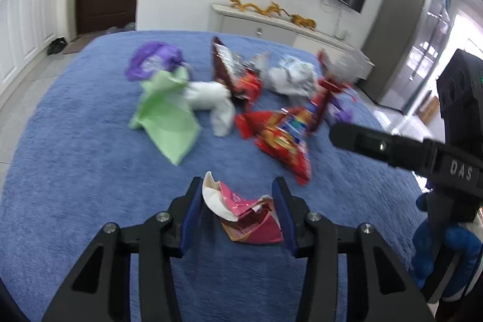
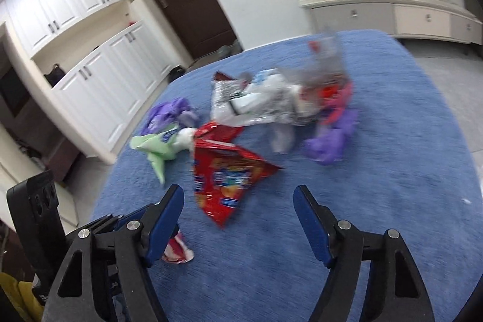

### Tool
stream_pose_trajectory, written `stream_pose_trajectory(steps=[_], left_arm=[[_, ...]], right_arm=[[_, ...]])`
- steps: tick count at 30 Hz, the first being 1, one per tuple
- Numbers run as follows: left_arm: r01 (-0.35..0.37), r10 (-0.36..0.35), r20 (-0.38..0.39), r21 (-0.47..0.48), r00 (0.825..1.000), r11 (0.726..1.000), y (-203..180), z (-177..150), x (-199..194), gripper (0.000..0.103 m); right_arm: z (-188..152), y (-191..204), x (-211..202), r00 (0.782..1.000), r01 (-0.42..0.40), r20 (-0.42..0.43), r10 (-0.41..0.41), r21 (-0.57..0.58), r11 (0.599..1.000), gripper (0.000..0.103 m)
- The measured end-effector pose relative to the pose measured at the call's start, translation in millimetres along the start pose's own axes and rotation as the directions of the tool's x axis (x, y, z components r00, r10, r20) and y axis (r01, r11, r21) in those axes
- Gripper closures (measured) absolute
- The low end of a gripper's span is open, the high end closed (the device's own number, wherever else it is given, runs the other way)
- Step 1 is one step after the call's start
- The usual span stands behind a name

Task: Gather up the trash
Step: 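Grasp the pink wrapper with the left tool while the right tool grasps the red chip bag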

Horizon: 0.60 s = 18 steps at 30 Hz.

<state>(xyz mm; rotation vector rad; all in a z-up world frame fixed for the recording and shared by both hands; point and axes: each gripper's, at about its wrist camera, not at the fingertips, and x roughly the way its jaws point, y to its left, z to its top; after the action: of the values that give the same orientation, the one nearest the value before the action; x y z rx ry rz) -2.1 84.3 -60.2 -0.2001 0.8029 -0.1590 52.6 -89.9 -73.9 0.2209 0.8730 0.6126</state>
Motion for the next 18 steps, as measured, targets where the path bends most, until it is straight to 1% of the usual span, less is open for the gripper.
stream_pose_trajectory(steps=[1,2,3,4,7,8,9,10,11,14,16,18], left_arm=[[-0.004,0.004,0.006,-0.012,1.000,1.000,5,2,-2,0.069],[-0.009,0.009,0.012,-0.021,1.000,1.000,9,4,-4,0.084],[-0.024,0.025,0.013,-0.023,1.000,0.999,13,6,-5,0.086],[-0.033,0.034,0.022,-0.031,0.999,0.999,17,8,-7,0.086],[-0.052,0.053,0.028,-0.041,0.998,0.998,27,10,-10,0.086],[-0.050,0.051,0.027,-0.050,0.998,0.998,31,9,-11,0.086],[-0.046,0.048,0.028,-0.057,0.998,0.997,34,9,-12,0.086],[-0.042,0.044,0.029,-0.062,0.999,0.997,36,9,-12,0.086],[-0.037,0.040,0.033,-0.065,0.999,0.997,37,9,-14,0.087],[-0.022,0.025,0.043,-0.069,0.999,0.997,38,8,-20,0.089],[-0.023,0.026,0.054,-0.064,0.998,0.998,36,11,-24,0.090],[-0.025,0.029,0.068,-0.054,0.997,0.998,32,12,-30,0.092]], right_arm=[[1,3,6,1.000,-0.009,-0.011,0.009,-0.006,1.000,0.029],[3,5,12,1.000,-0.014,-0.022,0.014,-0.012,1.000,0.029],[4,7,18,0.999,-0.021,-0.033,0.020,-0.013,1.000,0.029],[4,9,22,0.999,-0.026,-0.042,0.025,-0.011,1.000,0.029],[6,9,38,0.998,-0.001,-0.070,0.001,-0.003,1.000,0.029],[7,8,41,0.997,-0.004,-0.072,0.004,0.007,1.000,0.030],[7,7,43,0.997,-0.005,-0.072,0.006,0.014,1.000,0.038],[7,6,43,0.997,-0.001,-0.074,0.002,0.018,1.000,0.055],[7,4,44,0.997,0.002,-0.075,-0.001,0.023,1.000,0.063],[5,1,40,0.998,-0.005,-0.062,0.007,0.027,1.000,0.071],[4,0,35,0.998,-0.011,-0.056,0.012,0.021,1.000,0.078],[3,2,28,0.998,-0.023,-0.049,0.024,0.010,1.000,0.082]])
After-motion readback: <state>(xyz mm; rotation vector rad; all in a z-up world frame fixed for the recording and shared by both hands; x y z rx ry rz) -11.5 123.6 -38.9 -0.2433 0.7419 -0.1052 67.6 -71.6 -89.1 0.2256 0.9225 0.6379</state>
